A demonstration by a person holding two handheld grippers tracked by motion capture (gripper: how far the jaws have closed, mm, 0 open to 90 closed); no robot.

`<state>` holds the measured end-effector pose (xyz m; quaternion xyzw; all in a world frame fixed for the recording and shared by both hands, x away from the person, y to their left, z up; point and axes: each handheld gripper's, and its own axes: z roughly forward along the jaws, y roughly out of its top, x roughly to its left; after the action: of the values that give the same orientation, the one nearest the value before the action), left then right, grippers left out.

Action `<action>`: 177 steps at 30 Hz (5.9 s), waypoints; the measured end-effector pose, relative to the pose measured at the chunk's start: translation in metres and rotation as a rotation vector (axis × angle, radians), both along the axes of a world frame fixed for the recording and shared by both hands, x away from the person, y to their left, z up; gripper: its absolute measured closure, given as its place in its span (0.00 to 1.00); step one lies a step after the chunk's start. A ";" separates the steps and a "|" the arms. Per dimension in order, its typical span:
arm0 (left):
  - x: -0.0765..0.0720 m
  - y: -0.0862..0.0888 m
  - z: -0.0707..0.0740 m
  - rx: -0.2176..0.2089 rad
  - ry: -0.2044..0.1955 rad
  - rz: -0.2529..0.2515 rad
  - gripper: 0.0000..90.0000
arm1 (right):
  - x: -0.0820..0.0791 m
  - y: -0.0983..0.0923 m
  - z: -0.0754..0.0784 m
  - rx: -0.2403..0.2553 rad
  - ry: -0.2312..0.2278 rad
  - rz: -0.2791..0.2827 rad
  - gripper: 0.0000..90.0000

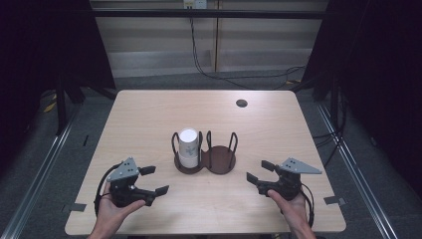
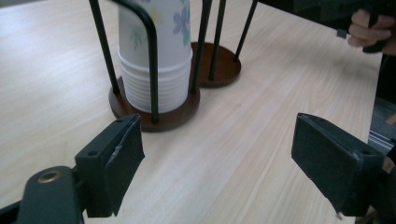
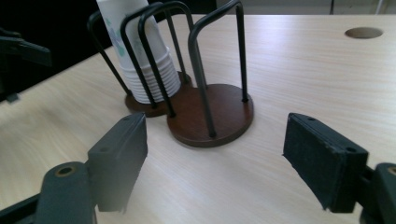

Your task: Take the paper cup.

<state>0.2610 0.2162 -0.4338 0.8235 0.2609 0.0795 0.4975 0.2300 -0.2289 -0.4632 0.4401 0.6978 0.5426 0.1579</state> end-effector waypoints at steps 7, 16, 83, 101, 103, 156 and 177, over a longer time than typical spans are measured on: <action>0.008 0.003 0.006 0.036 -0.019 -0.004 0.21 | -0.001 0.004 0.001 -0.017 0.016 0.038 0.25; 0.020 0.001 0.018 0.006 -0.006 -0.026 0.23 | 0.001 0.008 0.000 -0.033 0.042 0.067 0.25; 0.099 -0.075 0.086 0.203 -0.023 -0.142 0.29 | 0.005 0.018 -0.003 -0.103 0.067 0.118 0.25; 0.122 -0.101 0.080 0.388 0.011 -0.119 0.26 | 0.004 0.018 -0.003 -0.120 0.063 0.113 0.25; 0.123 -0.102 0.079 0.406 0.011 -0.130 0.26 | 0.004 0.018 -0.003 -0.121 0.063 0.112 0.25; 0.137 -0.122 0.072 0.592 0.124 -0.196 0.38 | 0.003 0.017 -0.003 -0.144 0.081 0.096 0.23; 0.138 -0.116 0.078 0.546 0.139 -0.182 0.39 | 0.003 0.017 -0.004 -0.147 0.093 0.099 0.23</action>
<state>0.3991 0.0998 -0.3562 0.9503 0.1883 0.0451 0.2436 0.2334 -0.2122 -0.4668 0.4169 0.7632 0.4761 0.1301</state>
